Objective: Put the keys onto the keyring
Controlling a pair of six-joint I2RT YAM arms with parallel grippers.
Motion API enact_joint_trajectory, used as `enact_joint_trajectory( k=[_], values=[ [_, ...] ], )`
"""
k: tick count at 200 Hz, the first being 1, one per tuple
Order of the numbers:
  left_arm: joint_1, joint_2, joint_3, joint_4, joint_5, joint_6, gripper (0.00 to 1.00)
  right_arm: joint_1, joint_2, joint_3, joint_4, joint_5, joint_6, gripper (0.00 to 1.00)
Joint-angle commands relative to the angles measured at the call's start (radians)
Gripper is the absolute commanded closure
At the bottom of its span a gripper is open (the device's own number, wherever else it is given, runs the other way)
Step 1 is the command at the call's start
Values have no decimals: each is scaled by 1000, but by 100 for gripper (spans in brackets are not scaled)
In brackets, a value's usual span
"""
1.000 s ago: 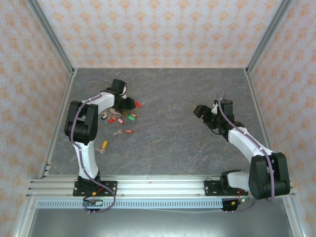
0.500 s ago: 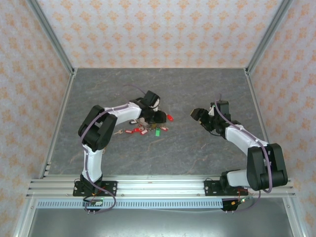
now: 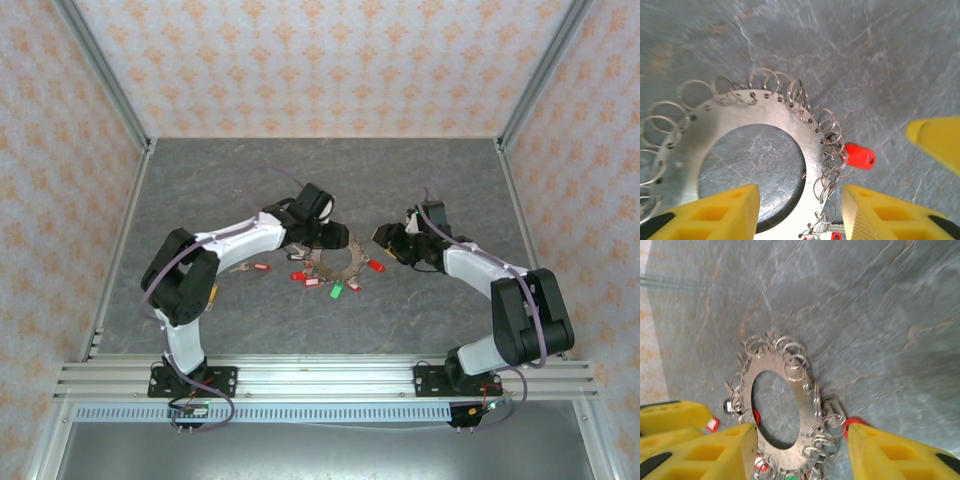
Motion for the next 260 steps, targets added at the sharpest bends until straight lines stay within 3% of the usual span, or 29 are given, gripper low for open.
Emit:
enact_joint_trajectory(
  k=[1, 56, 187, 260],
  values=[
    [30, -10, -55, -2, -37, -35, 56, 44, 12, -15, -1, 7, 55, 49],
    [39, 28, -56, 10, 9, -40, 70, 114, 74, -38, 42, 26, 109, 50],
    [39, 116, -135, 37, -12, -47, 83, 115, 203, 1, 134, -7, 115, 58],
    [56, 148, -196, 192, 128, -87, 88, 113, 229, 11, 221, -62, 76, 63]
  ],
)
